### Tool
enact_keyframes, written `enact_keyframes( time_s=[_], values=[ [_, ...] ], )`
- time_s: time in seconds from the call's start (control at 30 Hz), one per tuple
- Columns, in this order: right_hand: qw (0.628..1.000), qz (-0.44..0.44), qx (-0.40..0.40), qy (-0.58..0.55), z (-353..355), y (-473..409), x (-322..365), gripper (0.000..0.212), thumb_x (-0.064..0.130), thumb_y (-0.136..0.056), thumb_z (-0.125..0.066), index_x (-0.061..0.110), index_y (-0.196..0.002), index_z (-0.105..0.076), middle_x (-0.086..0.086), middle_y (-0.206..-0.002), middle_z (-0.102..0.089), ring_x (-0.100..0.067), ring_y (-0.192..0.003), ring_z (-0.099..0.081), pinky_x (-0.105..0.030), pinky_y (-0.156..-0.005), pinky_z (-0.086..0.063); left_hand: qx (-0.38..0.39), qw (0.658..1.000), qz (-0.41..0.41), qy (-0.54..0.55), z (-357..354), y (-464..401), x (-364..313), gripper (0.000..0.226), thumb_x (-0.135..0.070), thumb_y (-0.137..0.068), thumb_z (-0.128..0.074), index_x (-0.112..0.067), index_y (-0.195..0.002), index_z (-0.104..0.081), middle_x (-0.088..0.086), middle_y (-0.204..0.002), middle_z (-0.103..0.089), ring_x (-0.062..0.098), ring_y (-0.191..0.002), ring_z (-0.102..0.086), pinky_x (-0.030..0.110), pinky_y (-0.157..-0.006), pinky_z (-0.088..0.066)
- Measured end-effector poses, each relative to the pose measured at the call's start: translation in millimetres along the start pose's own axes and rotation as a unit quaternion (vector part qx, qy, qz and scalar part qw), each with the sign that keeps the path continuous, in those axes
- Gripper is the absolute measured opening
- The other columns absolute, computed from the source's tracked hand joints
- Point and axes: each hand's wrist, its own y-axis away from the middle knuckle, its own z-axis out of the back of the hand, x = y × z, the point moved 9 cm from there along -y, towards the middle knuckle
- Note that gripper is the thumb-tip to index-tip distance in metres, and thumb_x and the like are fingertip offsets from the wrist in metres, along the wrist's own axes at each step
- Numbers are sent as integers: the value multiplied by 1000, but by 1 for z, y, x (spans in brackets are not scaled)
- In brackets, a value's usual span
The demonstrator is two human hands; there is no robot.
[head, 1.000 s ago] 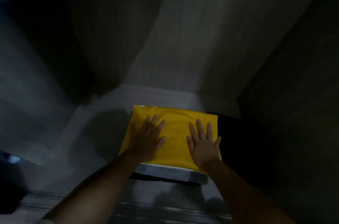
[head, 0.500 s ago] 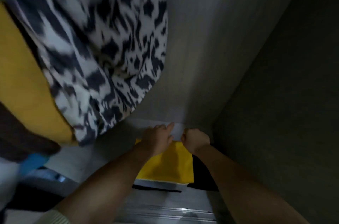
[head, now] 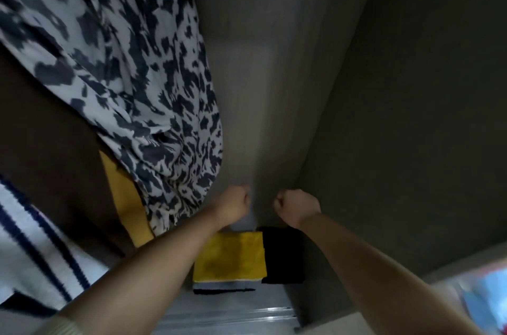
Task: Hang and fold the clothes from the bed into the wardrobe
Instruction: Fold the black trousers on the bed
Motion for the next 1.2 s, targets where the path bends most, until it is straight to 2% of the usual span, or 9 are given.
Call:
enact_keyframes(
  time_s=[0.17,0.33,0.43,0.53,0.77,0.93,1.03,1.1,1.2],
  values=[
    [999,-46,-13,-14,13,51,-16,35,39,-98,-39,18,-113,-62,-10,-113,-66,-30,-105,-62,-35,-79,-49,26,998,-40,-48,-1,28,-26,33,-21,-102,-37,-10,-130,-51,18,-116,-61,34,-103,-58,36,-80,-45],
    [992,-118,-16,-40,1,118,-37,36,41,-98,-37,21,-113,-62,-7,-108,-66,-28,-99,-62,-33,-74,-47,28,987,-113,-112,-38,31,-46,31,-27,-99,-42,-19,-124,-58,12,-115,-63,31,-101,-60,35,-81,-50],
    [985,-167,-16,-34,-7,163,-62,36,41,-97,-38,20,-110,-64,-8,-110,-65,-30,-100,-62,-33,-77,-48,68,978,-146,-135,-76,36,-69,27,-31,-97,-43,-21,-114,-61,7,-106,-66,26,-90,-62,36,-77,-52],
    [973,-229,-10,-27,-11,218,-102,35,41,-96,-40,18,-109,-64,-9,-110,-66,-32,-100,-63,-32,-74,-47,106,958,-208,-164,-118,50,-115,27,-34,-97,-41,-24,-111,-62,1,-108,-65,23,-93,-62,34,-75,-50],
    [919,-387,-39,-59,-3,362,-209,31,34,-93,-41,18,-103,-65,-8,-108,-66,-31,-98,-63,-31,-70,-40,179,869,-395,-239,-215,104,-268,27,-31,-91,-41,-22,-100,-65,3,-110,-66,26,-99,-61,30,-75,-45],
    [882,-467,-23,-62,-10,460,-286,33,37,-95,-40,19,-106,-66,-5,-107,-67,-28,-97,-63,-33,-73,-47,167,829,-472,-248,-267,143,-390,27,-28,-92,-41,-19,-105,-63,7,-117,-64,29,-107,-58,31,-75,-42],
    [861,-501,-20,-88,-13,522,-338,30,37,-97,-39,19,-96,-63,-3,-99,-66,-24,-90,-63,-35,-74,-52,178,818,-493,-238,-305,161,-457,26,-29,-92,-41,-21,-104,-63,6,-116,-64,28,-106,-58,31,-71,-39],
    [847,-521,-26,-102,-15,564,-377,28,34,-97,-37,18,-83,-56,0,-88,-62,-21,-78,-60,-33,-67,-51,187,809,-503,-241,-332,173,-500,25,-28,-93,-40,-20,-102,-62,6,-114,-64,27,-104,-58,31,-70,-38],
    [835,-541,-15,-99,-20,621,-423,32,28,-99,-35,14,-74,-50,1,-73,-54,-18,-62,-48,-27,-51,-40,211,801,-511,-230,-372,189,-557,25,-27,-94,-38,-18,-100,-61,4,-110,-65,25,-97,-60,34,-71,-45]
  ],
)
